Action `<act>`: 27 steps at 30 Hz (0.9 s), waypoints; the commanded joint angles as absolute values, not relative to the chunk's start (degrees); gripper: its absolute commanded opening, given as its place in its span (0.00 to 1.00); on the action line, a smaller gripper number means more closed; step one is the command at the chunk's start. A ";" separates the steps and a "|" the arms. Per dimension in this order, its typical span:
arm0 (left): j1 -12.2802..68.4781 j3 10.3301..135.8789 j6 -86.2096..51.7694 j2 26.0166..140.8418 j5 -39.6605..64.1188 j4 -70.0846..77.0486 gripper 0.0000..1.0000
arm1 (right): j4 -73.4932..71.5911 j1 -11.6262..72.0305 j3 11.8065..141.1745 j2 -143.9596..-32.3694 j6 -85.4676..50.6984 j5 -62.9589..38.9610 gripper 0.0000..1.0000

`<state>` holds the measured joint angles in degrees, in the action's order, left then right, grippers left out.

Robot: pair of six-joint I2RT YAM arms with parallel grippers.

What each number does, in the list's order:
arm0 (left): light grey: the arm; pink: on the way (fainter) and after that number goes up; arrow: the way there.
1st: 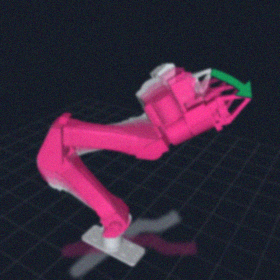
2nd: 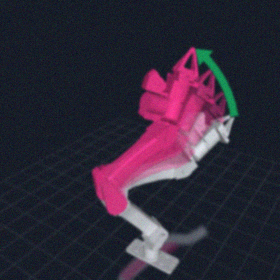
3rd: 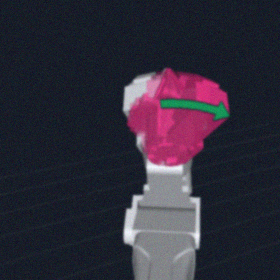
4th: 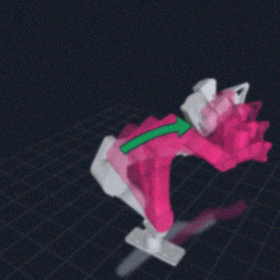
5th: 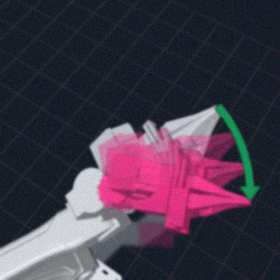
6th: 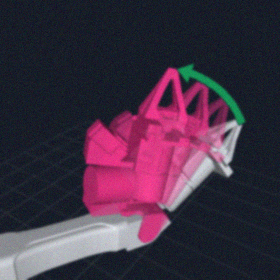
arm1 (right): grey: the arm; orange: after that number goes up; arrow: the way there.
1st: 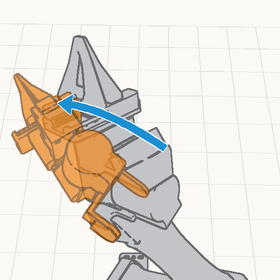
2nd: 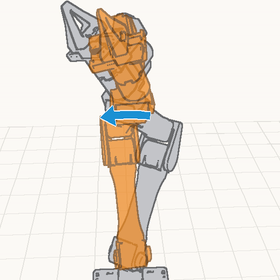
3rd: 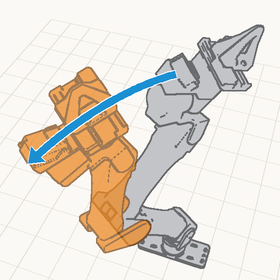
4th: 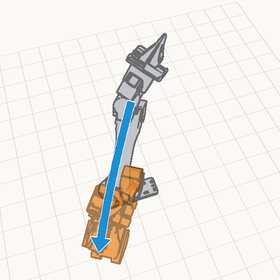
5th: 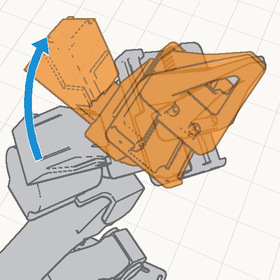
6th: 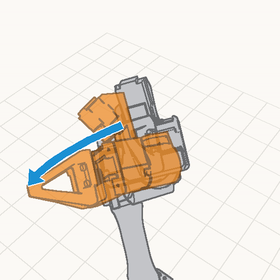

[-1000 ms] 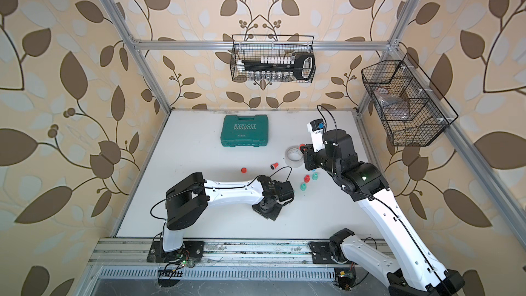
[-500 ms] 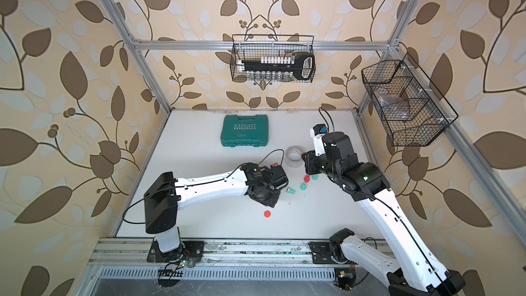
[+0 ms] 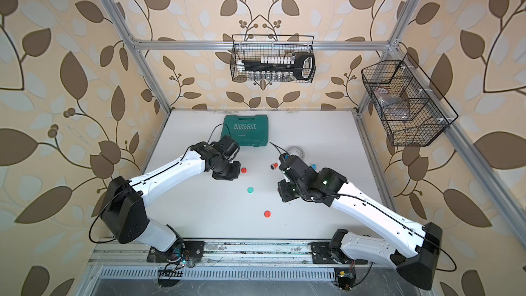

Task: Close the stamp cap
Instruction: Close the cover of the stamp.

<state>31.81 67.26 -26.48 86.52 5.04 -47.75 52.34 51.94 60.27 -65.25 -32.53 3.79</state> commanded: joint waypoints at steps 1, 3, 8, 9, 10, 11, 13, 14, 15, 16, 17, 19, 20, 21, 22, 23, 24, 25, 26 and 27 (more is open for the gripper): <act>27.63 65.81 -21.20 83.18 6.75 -46.97 0.10 | 49.55 55.79 58.48 -69.08 -36.91 6.64 0.00; 25.32 64.91 -19.83 83.06 5.43 -46.58 0.14 | 47.47 57.75 57.49 -71.64 -37.97 7.01 0.00; 21.62 64.16 -18.21 81.09 7.62 -45.79 0.36 | 42.54 60.53 56.13 -77.79 -39.11 6.96 0.00; 21.53 64.23 -18.20 80.80 7.31 -45.72 0.40 | 41.76 60.62 55.80 -78.90 -39.18 6.67 0.00; 21.45 64.25 -17.88 80.52 7.15 -45.77 0.43 | 40.88 60.67 55.54 -80.33 -39.12 6.24 0.00; 21.28 64.48 -17.52 80.28 6.80 -46.15 0.45 | 40.32 60.88 55.43 -81.77 -39.08 5.75 0.00; 21.10 64.94 -16.39 79.90 5.05 -47.11 0.49 | 39.64 61.64 55.39 -84.16 -38.92 5.88 0.00; 21.04 64.97 -15.82 79.43 3.65 -47.52 0.50 | 39.26 61.98 55.37 -85.21 -38.85 5.89 0.00; 20.94 64.90 -15.46 79.11 2.47 -47.76 0.51 | 38.92 62.24 55.24 -86.09 -38.85 5.85 0.00; 20.84 64.57 -15.13 78.73 1.28 -47.66 0.52 | 38.40 62.39 55.11 -86.96 -38.85 5.89 0.00; 20.83 64.14 -15.03 78.28 0.73 -47.43 0.52 | 38.24 62.63 55.02 -87.75 -38.87 5.94 0.00; 20.83 63.40 -15.46 77.60 1.03 -46.96 0.52 | 38.48 63.03 55.27 -88.93 -38.92 6.68 0.00; 20.83 63.16 -15.70 77.44 1.23 -46.79 0.53 | 38.79 63.26 55.38 -89.40 -38.98 7.32 0.00; 20.83 63.04 -15.87 77.15 1.22 -46.69 0.53 | 38.99 63.37 55.38 -89.78 -39.10 7.60 0.00; 20.83 62.97 -15.93 77.07 1.00 -46.67 0.53 | 39.15 63.45 55.24 -90.13 -39.26 7.82 0.00; 20.83 63.06 -15.91 77.05 0.63 -46.74 0.53 | 39.13 63.50 55.07 -90.34 -39.46 8.01 0.00; 20.83 63.10 -15.91 77.02 0.40 -46.80 0.53 | 39.03 63.52 54.90 -90.52 -39.61 8.00 0.00; 20.83 63.12 -15.82 77.03 0.27 -46.85 0.53 | 39.07 63.54 54.64 -90.76 -39.72 7.92 0.00; 20.83 63.19 -15.79 77.10 0.25 -46.85 0.53 | 39.08 63.52 54.51 -90.92 -39.77 7.91 0.00; 20.83 63.20 -15.73 77.15 0.35 -46.87 0.53 | 38.94 63.53 54.41 -91.06 -39.77 7.96 0.00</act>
<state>21.30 63.37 -16.78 78.81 1.87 -46.48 39.13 63.26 55.86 -90.08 -38.79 6.50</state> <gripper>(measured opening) 0.531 0.124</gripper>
